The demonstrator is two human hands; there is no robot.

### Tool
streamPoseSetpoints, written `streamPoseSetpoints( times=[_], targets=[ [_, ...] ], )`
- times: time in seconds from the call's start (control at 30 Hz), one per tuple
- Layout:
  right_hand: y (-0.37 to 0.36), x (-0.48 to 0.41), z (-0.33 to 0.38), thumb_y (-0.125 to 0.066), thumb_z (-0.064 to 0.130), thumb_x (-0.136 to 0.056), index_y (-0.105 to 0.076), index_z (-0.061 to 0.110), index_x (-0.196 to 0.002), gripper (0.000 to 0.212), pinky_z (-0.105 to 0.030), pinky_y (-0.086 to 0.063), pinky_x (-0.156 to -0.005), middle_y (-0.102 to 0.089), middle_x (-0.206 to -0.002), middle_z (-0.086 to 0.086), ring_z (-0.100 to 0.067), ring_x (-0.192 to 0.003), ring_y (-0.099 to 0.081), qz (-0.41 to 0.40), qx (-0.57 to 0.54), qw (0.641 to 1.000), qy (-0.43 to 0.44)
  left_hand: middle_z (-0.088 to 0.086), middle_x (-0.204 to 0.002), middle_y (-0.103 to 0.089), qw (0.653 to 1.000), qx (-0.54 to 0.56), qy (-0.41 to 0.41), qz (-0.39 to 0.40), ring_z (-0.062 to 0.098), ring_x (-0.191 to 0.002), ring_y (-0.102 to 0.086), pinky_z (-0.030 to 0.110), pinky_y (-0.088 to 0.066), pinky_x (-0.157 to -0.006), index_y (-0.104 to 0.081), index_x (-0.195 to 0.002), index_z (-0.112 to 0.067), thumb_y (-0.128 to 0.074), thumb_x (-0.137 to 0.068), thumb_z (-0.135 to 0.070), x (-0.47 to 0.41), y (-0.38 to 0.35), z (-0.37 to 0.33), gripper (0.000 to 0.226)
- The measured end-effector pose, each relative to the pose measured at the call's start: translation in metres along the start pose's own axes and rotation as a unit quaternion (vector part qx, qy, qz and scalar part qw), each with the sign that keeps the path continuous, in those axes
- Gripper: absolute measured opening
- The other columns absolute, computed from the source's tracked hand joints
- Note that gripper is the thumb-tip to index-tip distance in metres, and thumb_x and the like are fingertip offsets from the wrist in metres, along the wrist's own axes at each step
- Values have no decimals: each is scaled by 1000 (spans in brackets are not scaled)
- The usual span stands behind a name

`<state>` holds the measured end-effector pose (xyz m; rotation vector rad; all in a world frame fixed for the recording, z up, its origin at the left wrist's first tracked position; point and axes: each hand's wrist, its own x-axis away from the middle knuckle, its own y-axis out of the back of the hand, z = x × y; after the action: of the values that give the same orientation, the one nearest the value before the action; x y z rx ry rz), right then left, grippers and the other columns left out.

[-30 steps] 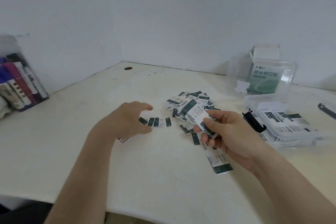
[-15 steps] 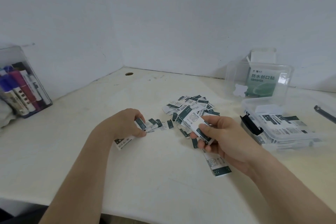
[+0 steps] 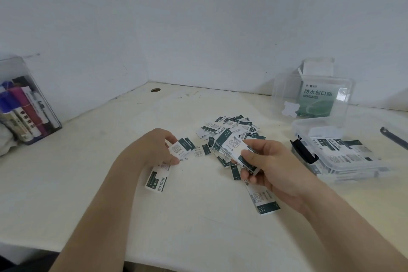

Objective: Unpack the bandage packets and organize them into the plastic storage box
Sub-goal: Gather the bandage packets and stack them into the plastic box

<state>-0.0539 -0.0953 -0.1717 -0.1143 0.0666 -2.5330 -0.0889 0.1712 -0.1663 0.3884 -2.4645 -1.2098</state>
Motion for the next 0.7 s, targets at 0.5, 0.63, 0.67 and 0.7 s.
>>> streamPoseSetpoints(
  times=[0.5,0.63,0.67,0.7],
  targets=[
    [-4,-2,0,-48,1,-99,-66,13,-104,23,-20,-50,-50,-73,-75,3,-15,-62,-66,-95,-67,993,18,1,-91,-76,839,518,-113,-119,10,-77,-66,21,-38,-56,-76,-91,-20,-72,-83,-14,25,-16,-49,11],
    [-5,-1,0,-47,1,-99,-66,17,-92,25,-31,-57,-64,-73,-94,-9,-23,-72,-70,-138,-107,984,20,7,-93,-71,759,638,-108,-69,4,-60,-60,13,-33,-38,-72,-103,-10,-69,-79,-16,34,-36,-78,25],
    [-6,-2,0,-48,1,-99,-66,15,-94,24,-33,-58,-65,-73,-95,-11,-25,-73,-70,-141,-115,983,17,8,-92,-70,746,655,-109,-57,4,-57,-60,12,-34,-37,-71,-106,-7,-67,-81,-14,36,-42,-83,26],
    [-6,-2,0,-48,1,-98,-66,12,-99,21,-33,-59,-63,-74,-96,-14,-26,-73,-70,-134,-127,983,11,9,-91,-69,739,663,-113,-46,4,-55,-60,12,-36,-36,-69,-108,-3,-65,-84,-11,38,-48,-90,25]
  ],
)
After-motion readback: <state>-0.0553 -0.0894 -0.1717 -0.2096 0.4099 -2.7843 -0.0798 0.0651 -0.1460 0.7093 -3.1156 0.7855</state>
